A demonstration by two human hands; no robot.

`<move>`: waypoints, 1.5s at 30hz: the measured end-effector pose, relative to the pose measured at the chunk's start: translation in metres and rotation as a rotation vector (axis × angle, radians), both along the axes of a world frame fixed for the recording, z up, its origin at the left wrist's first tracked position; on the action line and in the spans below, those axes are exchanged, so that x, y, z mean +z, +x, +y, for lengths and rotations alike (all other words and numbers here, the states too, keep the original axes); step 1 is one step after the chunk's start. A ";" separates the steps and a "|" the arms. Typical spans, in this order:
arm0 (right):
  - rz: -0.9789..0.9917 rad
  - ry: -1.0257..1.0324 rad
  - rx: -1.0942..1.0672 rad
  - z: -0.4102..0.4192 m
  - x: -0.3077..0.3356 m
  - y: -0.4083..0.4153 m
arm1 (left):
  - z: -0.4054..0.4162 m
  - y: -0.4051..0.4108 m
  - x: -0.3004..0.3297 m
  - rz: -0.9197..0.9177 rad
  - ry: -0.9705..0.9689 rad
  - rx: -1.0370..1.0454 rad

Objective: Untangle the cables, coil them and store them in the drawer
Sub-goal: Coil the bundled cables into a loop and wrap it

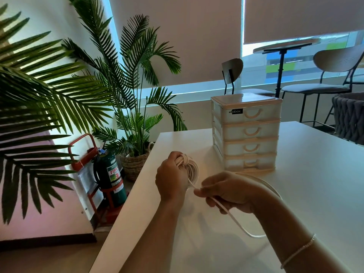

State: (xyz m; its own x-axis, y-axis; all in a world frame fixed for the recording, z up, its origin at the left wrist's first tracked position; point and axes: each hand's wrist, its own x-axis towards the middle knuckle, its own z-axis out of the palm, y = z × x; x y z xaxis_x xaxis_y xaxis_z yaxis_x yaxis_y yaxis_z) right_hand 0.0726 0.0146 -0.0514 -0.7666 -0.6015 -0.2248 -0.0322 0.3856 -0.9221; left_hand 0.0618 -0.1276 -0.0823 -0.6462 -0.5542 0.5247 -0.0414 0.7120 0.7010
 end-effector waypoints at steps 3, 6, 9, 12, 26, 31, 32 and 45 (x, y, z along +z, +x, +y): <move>0.082 -0.090 -0.041 0.009 0.005 -0.006 | -0.001 -0.001 -0.001 -0.016 -0.015 0.001; 0.150 -0.284 -0.127 0.014 0.008 -0.013 | 0.004 -0.001 -0.001 -0.041 -0.023 -0.045; 0.191 -0.396 -0.158 0.016 0.007 -0.016 | 0.012 -0.004 -0.001 -0.064 0.052 -0.107; 0.191 -0.494 -0.228 0.020 0.009 -0.018 | 0.012 -0.005 -0.001 -0.037 0.182 -0.177; 0.245 -0.657 -0.490 0.021 0.001 -0.030 | 0.022 0.002 0.008 -0.230 0.148 -0.652; 0.229 -0.536 -0.579 0.018 -0.004 -0.034 | 0.024 0.005 0.008 -0.221 0.181 -0.743; 0.226 -0.512 -0.599 0.018 -0.005 -0.035 | 0.024 0.006 0.008 -0.214 0.196 -0.746; 0.097 -0.248 -0.649 0.016 -0.022 -0.047 | 0.031 0.013 0.012 -0.179 0.328 -0.741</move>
